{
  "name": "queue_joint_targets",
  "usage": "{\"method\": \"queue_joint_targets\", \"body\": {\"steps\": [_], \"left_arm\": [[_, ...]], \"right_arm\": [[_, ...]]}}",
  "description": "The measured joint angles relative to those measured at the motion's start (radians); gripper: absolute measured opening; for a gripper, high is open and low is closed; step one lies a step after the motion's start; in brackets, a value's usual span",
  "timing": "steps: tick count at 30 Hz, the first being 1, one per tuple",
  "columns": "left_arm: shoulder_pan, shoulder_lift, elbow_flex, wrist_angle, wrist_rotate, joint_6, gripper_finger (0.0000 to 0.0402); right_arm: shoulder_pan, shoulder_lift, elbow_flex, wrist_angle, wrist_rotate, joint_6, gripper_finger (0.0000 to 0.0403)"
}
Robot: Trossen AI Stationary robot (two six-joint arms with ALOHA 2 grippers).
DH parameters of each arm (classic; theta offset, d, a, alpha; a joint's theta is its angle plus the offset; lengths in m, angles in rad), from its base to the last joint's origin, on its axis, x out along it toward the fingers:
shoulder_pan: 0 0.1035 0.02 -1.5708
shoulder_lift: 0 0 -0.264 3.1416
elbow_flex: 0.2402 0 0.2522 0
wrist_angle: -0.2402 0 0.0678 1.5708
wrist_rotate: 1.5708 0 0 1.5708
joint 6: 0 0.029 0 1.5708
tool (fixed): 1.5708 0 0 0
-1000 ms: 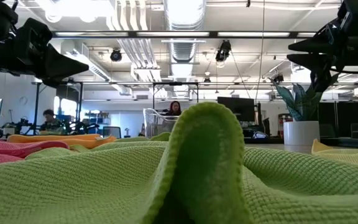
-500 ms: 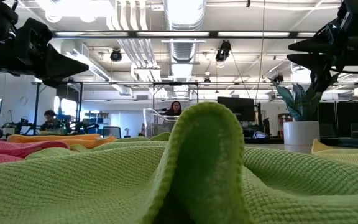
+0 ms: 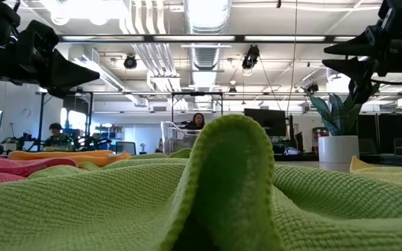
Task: Fold microfiber towels
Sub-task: Fold the top green microfiber towel on the table
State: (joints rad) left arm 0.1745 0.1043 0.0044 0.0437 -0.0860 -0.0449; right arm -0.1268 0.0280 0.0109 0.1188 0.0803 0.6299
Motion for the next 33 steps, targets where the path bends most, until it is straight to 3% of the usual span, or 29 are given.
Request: {"method": "queue_joint_targets", "body": {"steps": [7, 16, 22, 28, 33], "left_arm": [[0.0, 0.0, 0.0, 0.0, 0.0, 0.0, 0.0], [0.0, 0.0, 0.0, 0.0, 0.0, 0.0, 0.0], [0.0, 0.0, 0.0, 0.0, 0.0, 0.0, 0.0], [0.0, 0.0, 0.0, 0.0, 0.0, 0.0, 0.0], [0.0, 0.0, 0.0, 0.0, 0.0, 0.0, 0.0]], "right_arm": [[0.0, 0.0, 0.0, 0.039, 0.048, 0.008, 0.0105], [0.0, 0.0, 0.002, 0.442, 0.226, 0.03, 0.0105], [0.0, 0.012, 0.12, 0.486, 0.235, -0.071, 0.0105], [0.0, 0.12, 0.338, 0.324, 0.233, -0.182, 0.0105], [0.0, 0.246, 0.569, -0.046, 0.23, -0.204, 0.0105]]}}
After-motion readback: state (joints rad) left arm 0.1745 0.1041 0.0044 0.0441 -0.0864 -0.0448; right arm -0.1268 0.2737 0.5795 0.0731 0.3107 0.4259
